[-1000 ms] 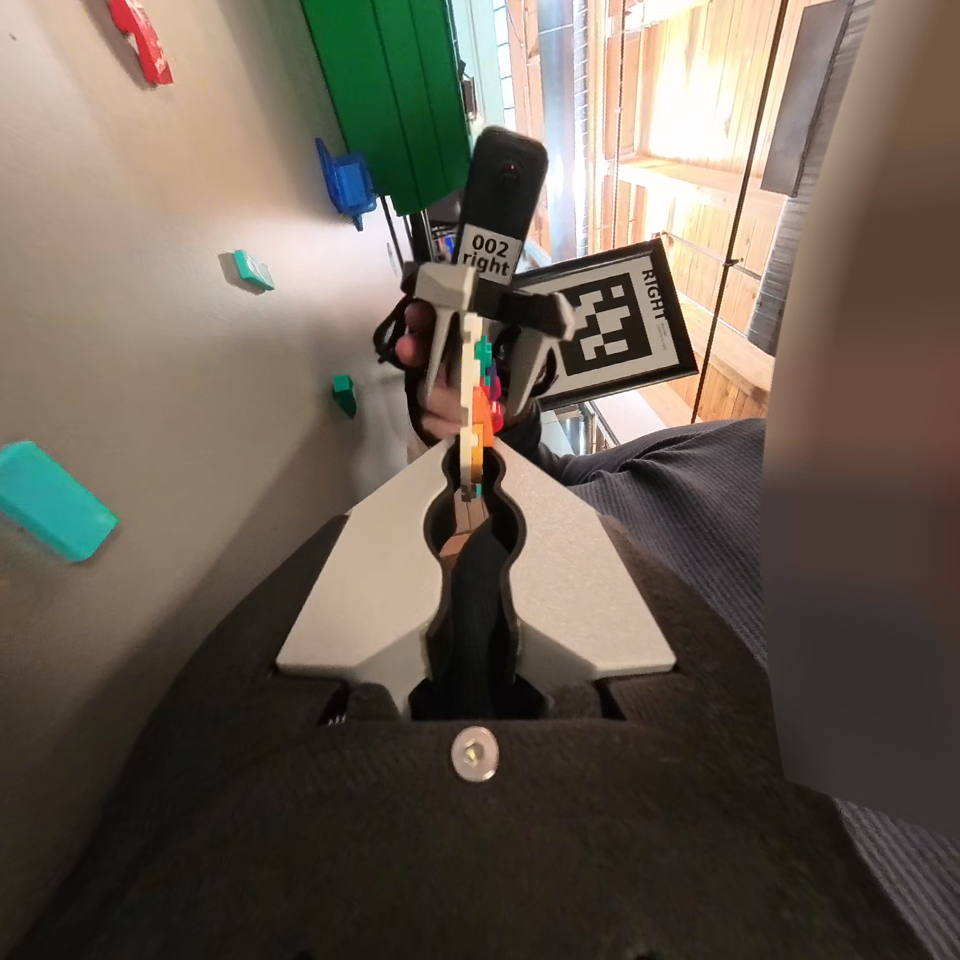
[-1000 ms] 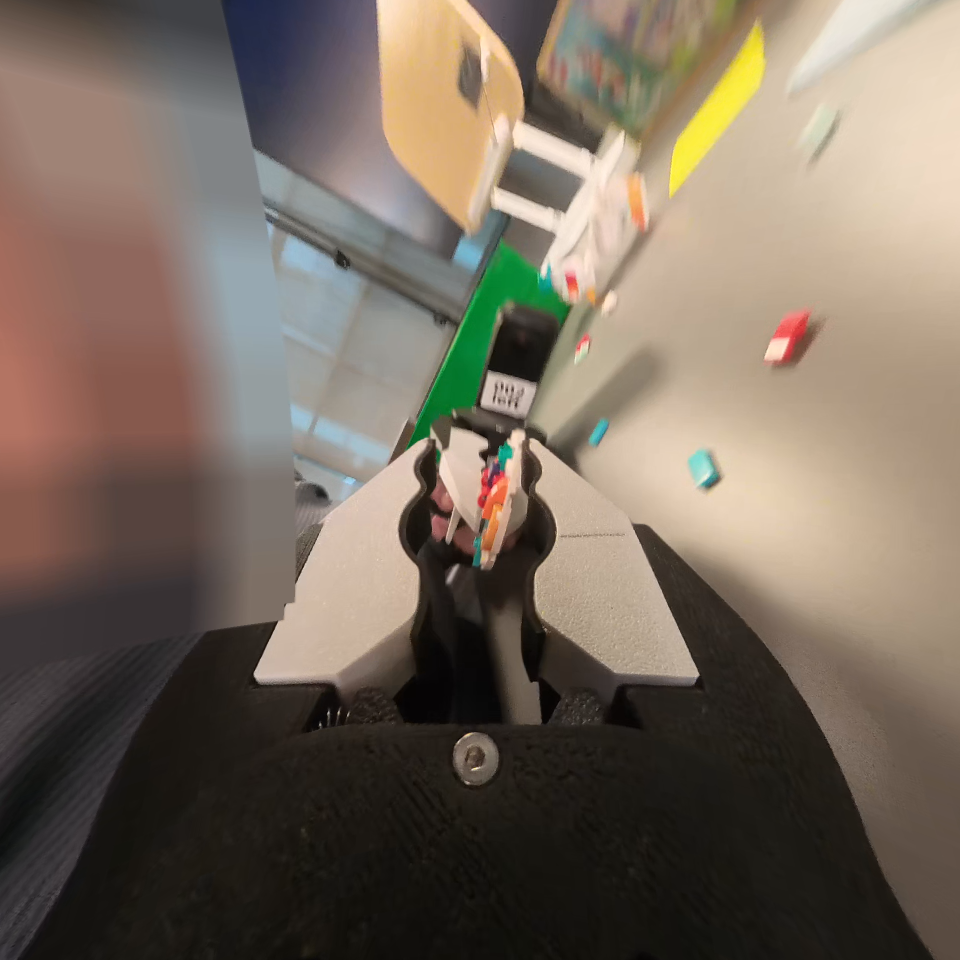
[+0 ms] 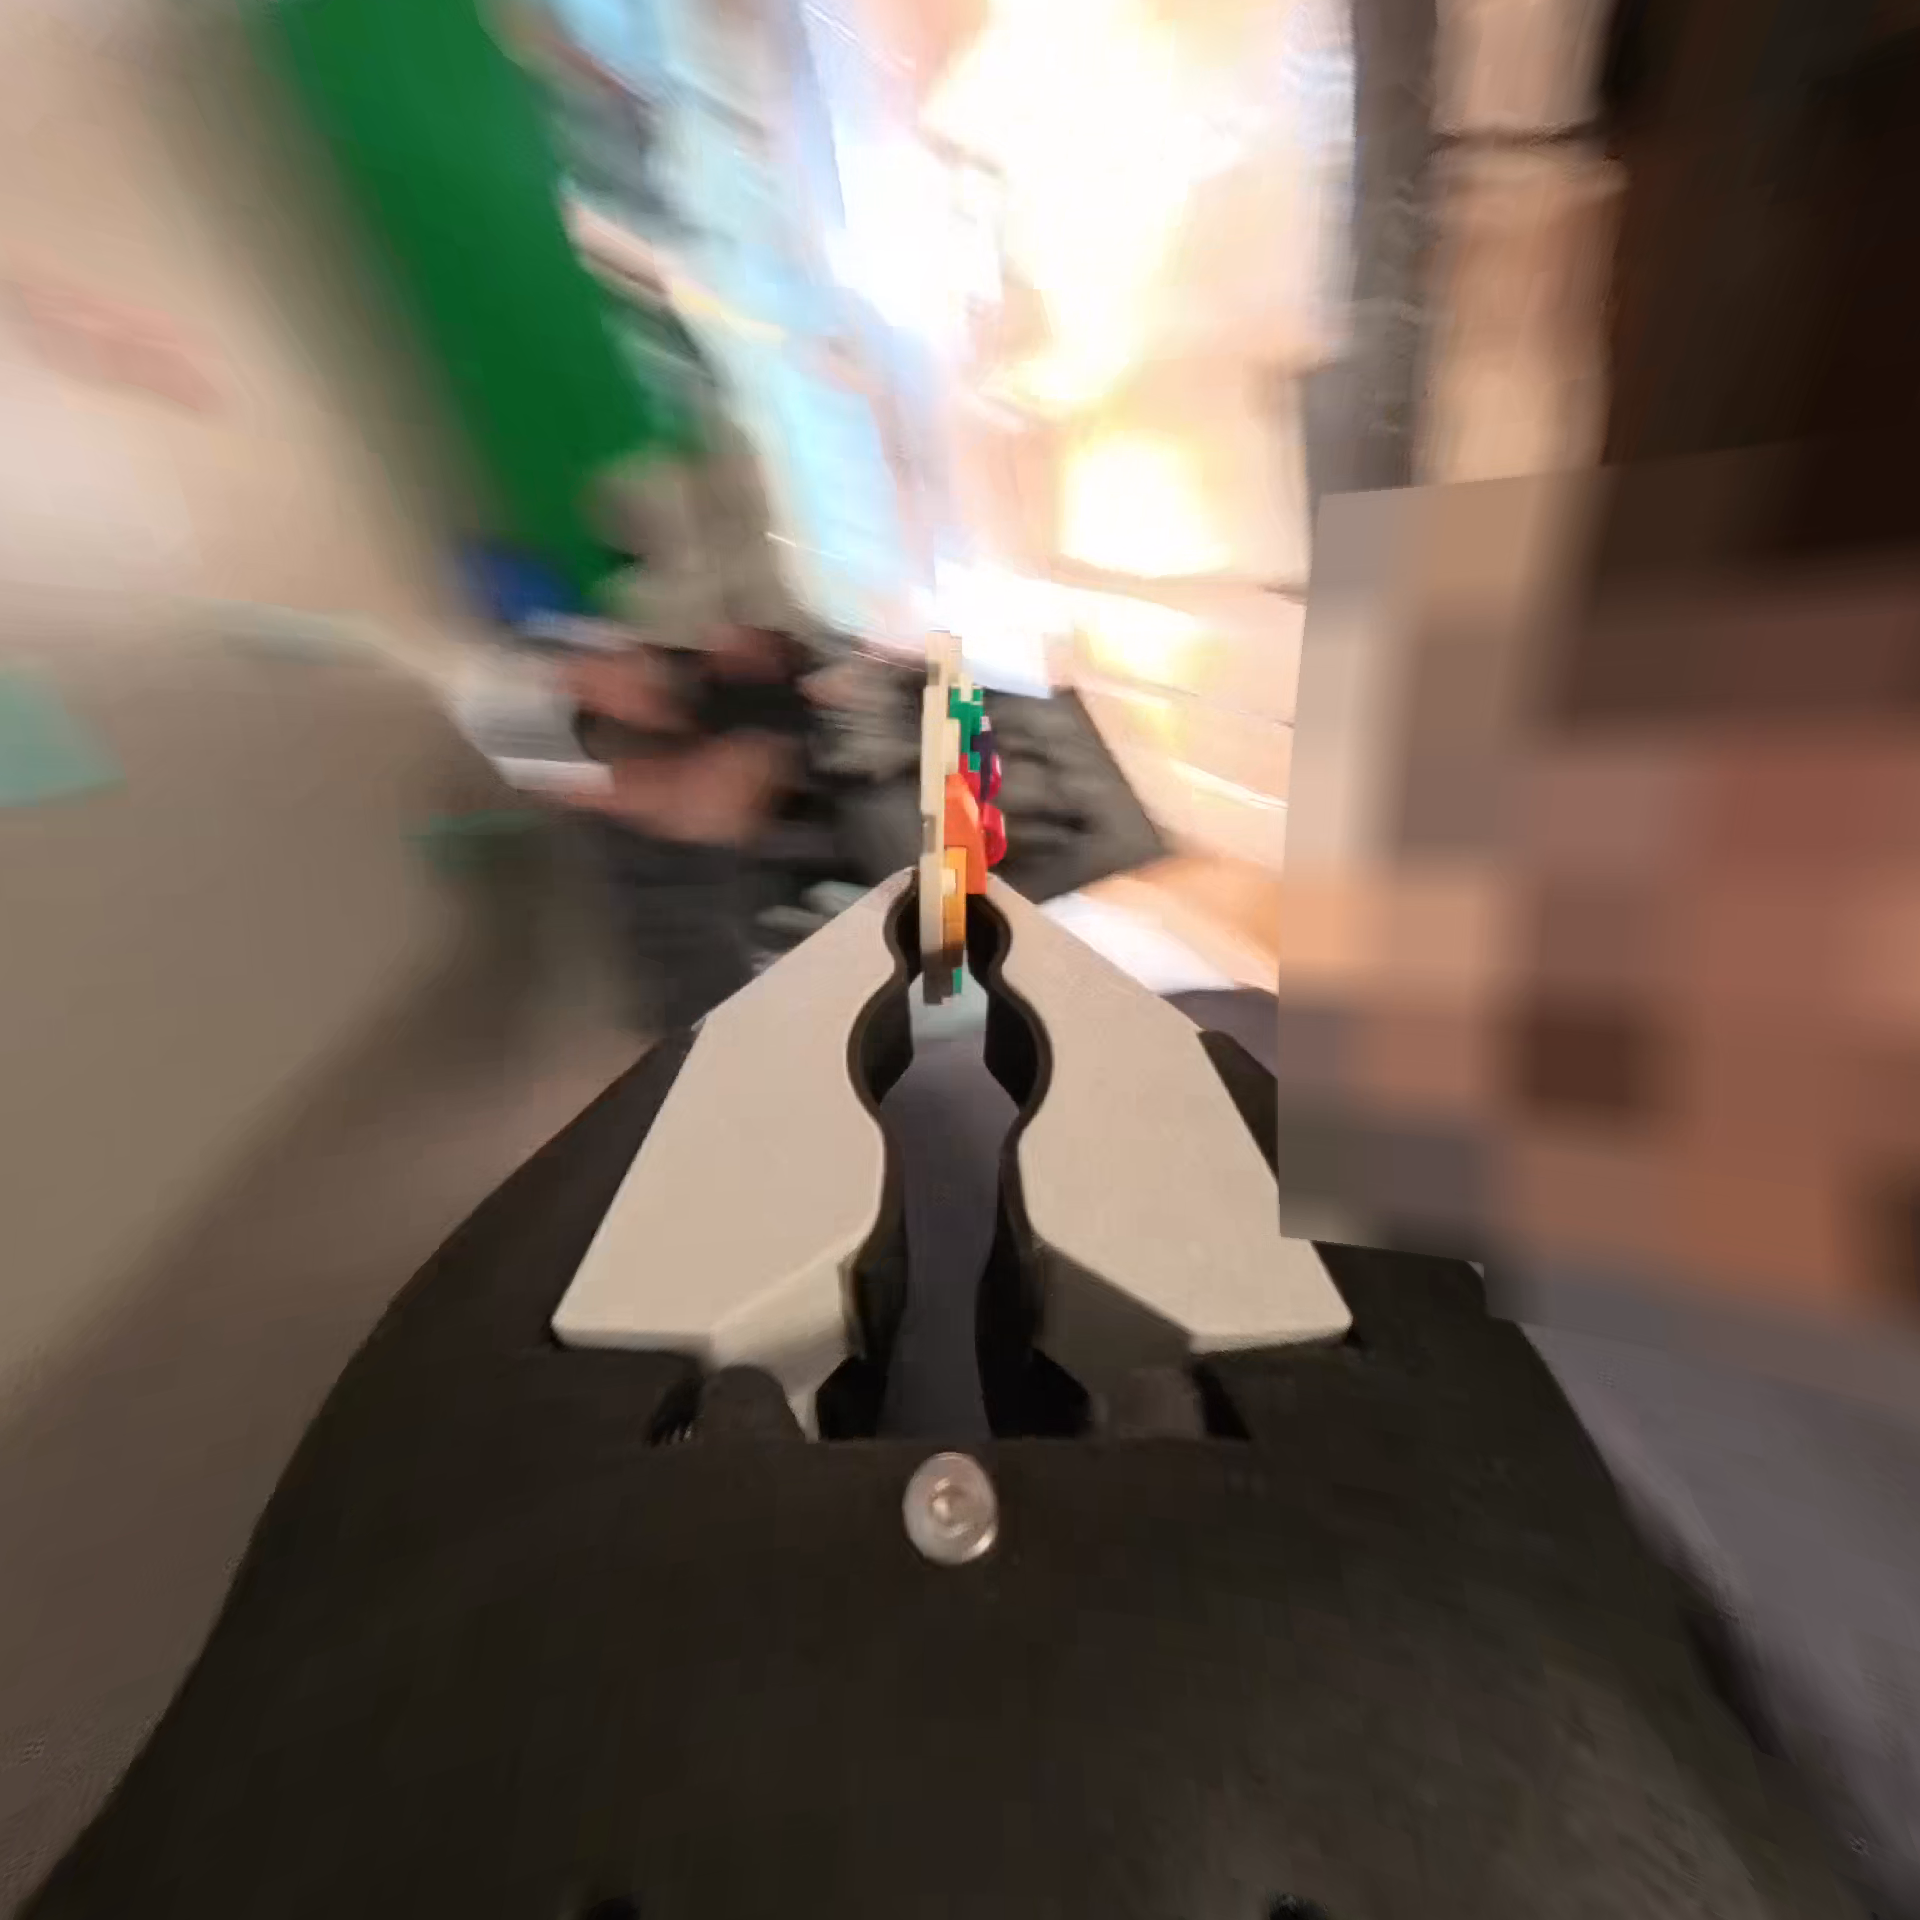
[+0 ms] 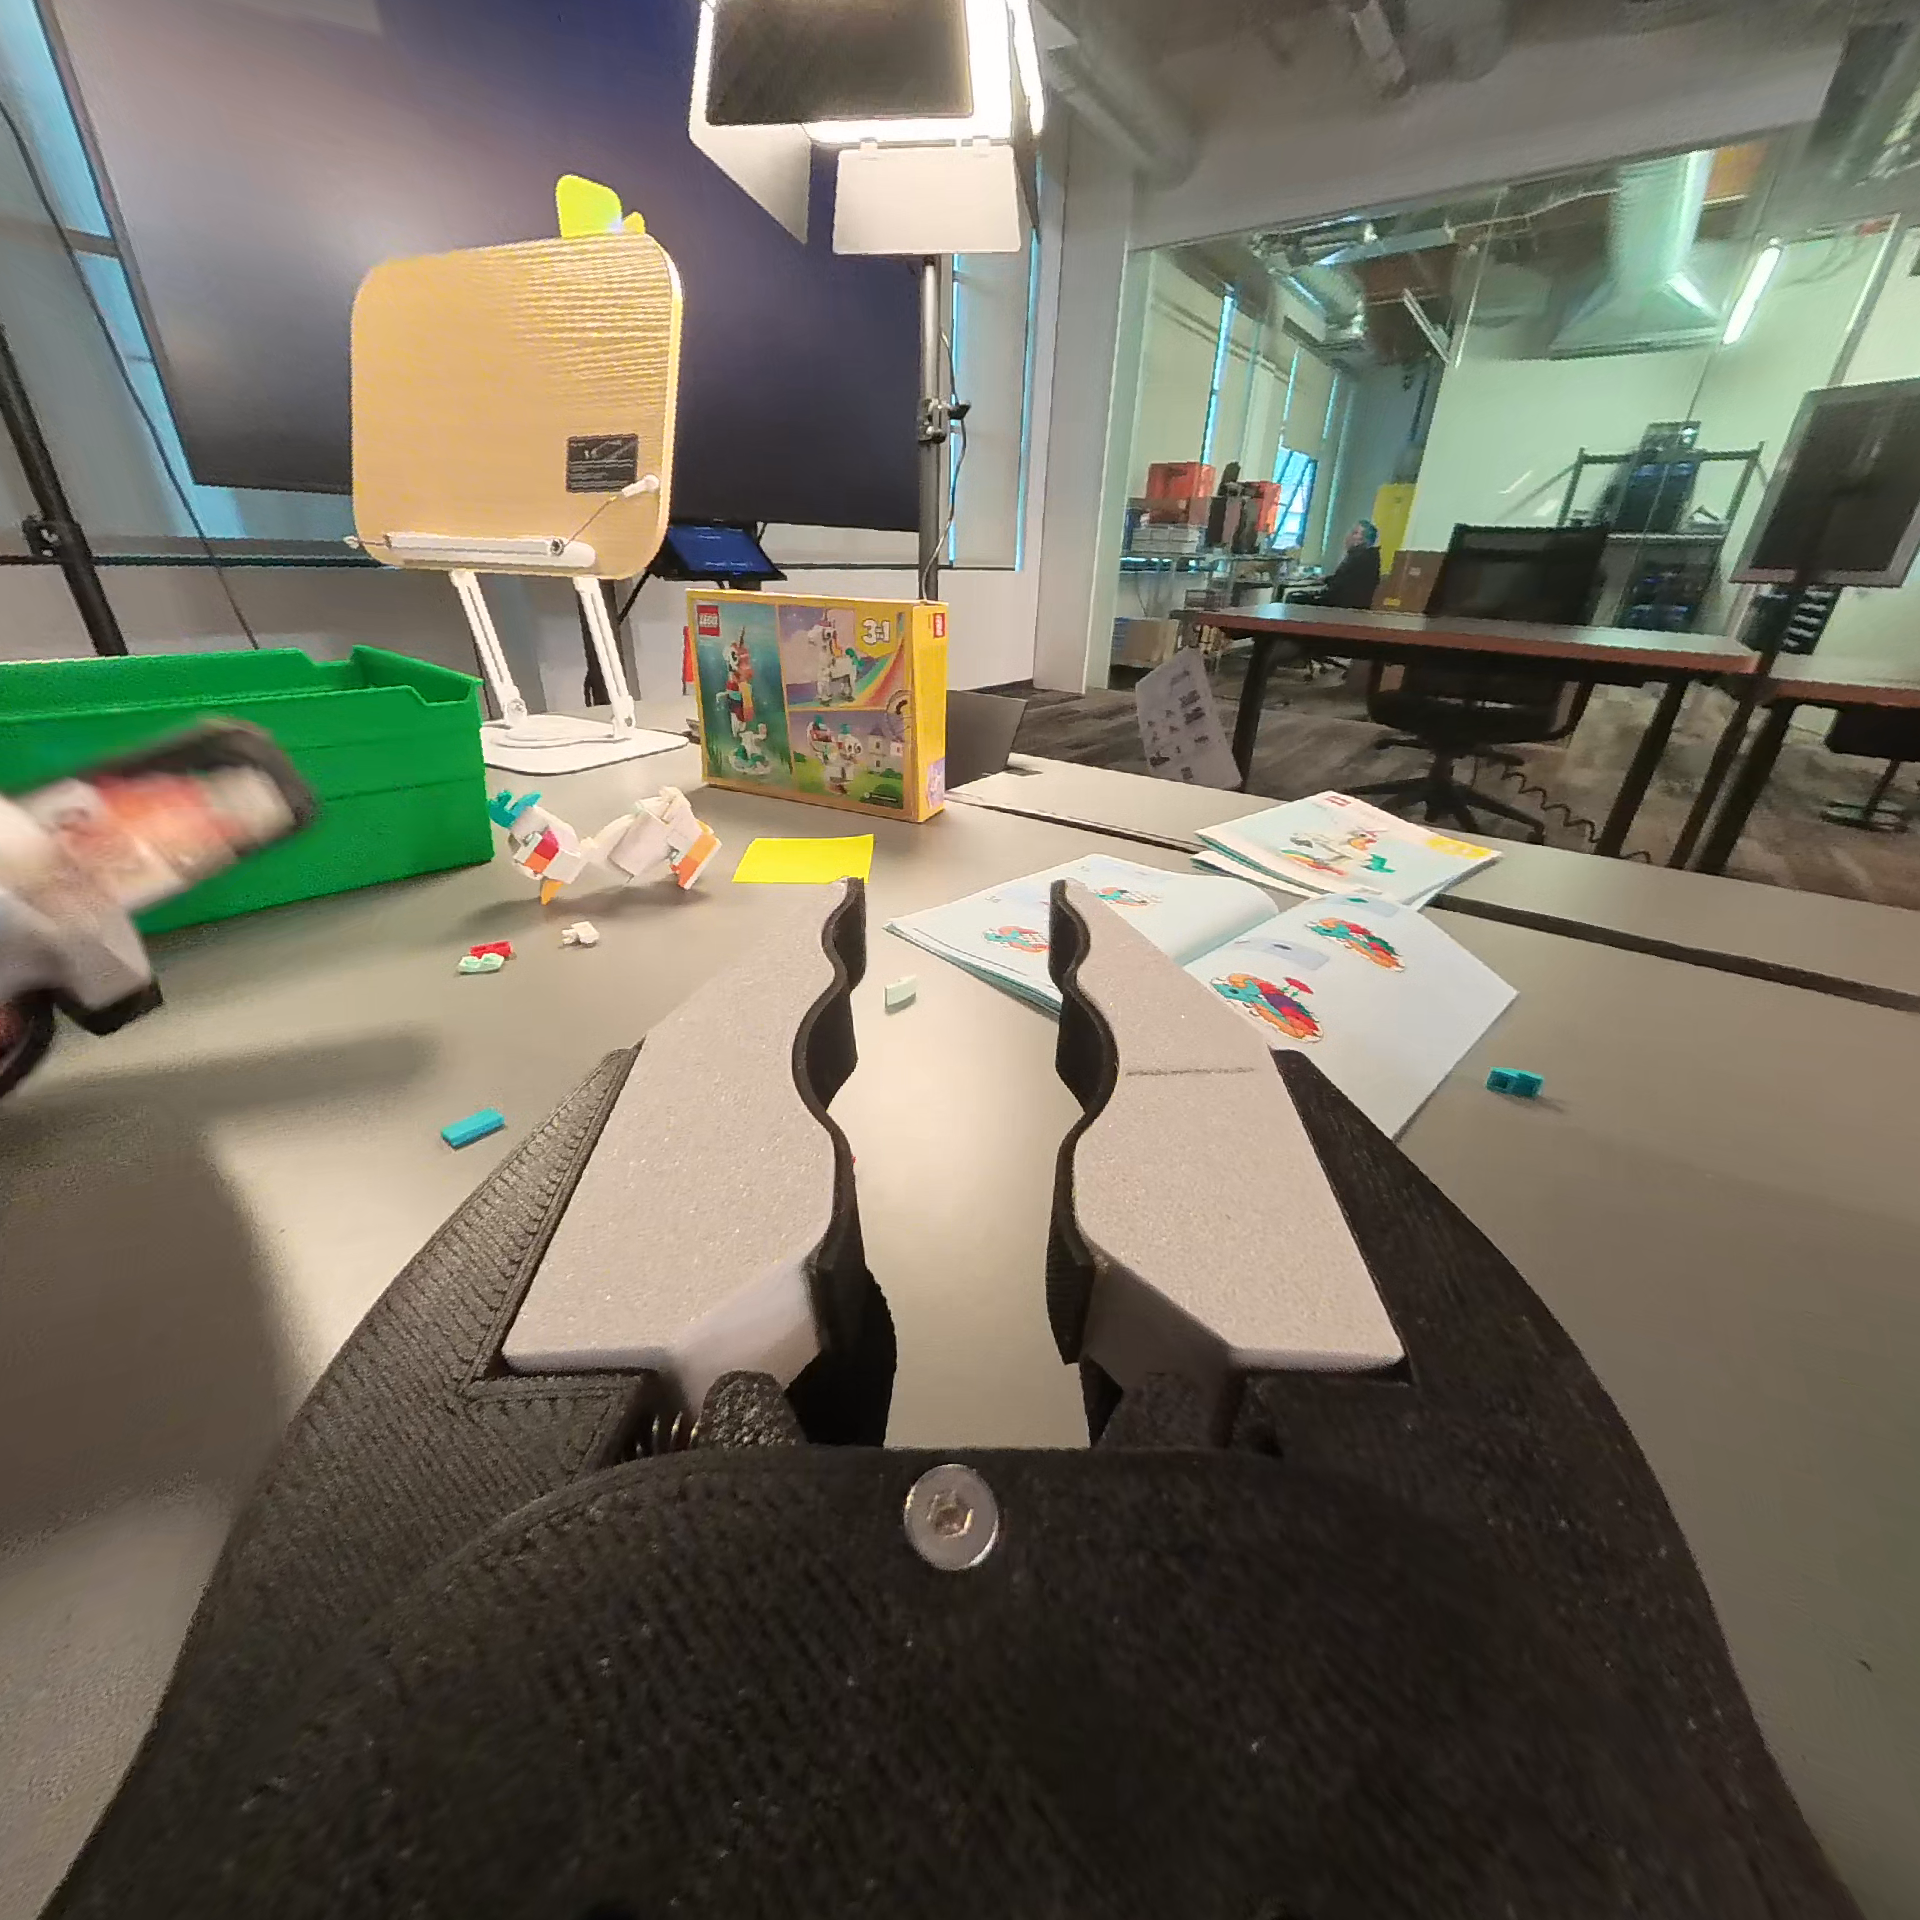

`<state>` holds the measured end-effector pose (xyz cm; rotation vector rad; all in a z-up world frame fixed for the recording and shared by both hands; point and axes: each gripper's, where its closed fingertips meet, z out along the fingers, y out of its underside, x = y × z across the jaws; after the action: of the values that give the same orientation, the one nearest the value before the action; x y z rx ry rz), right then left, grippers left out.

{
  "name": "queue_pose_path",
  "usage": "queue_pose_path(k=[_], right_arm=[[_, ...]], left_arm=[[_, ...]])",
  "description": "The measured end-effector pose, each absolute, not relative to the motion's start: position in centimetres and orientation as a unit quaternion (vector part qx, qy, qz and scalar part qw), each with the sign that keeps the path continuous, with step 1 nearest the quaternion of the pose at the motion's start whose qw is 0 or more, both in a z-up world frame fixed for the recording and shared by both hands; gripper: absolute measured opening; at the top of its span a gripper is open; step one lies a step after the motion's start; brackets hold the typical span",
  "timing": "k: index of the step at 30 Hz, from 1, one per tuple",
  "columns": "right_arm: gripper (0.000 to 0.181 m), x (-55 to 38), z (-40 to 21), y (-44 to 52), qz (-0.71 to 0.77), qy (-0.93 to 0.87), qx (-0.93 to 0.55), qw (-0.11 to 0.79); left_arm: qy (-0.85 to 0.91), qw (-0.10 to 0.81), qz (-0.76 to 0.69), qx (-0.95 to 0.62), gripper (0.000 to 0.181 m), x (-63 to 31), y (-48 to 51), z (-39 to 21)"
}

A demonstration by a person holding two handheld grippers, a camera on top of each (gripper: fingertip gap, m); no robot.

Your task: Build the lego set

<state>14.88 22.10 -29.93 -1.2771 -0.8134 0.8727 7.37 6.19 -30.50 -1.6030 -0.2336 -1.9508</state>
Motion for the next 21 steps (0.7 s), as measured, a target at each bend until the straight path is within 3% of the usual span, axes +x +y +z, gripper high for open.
queue_pose_path(k=[1,7,21], right_arm=[[0.033,14.9,-29.9,22.1,0.382,-0.358,-0.559,0.643],[0.033,14.3,-30.2,21.6,0.374,-0.379,-0.556,0.639],[0.033,19.4,-28.3,24.4,0.332,-0.257,-0.572,0.705]], left_arm=[[-0.104,0.314,-0.69,-0.644,0.005,6.3,6.2,-32.0],[-0.175,0.37,-0.569,-0.713,0.004,1.0,5.5,-36.4],[-0.169,0.374,-0.583,-0.701,0.004,1.1,8.0,-36.3]])
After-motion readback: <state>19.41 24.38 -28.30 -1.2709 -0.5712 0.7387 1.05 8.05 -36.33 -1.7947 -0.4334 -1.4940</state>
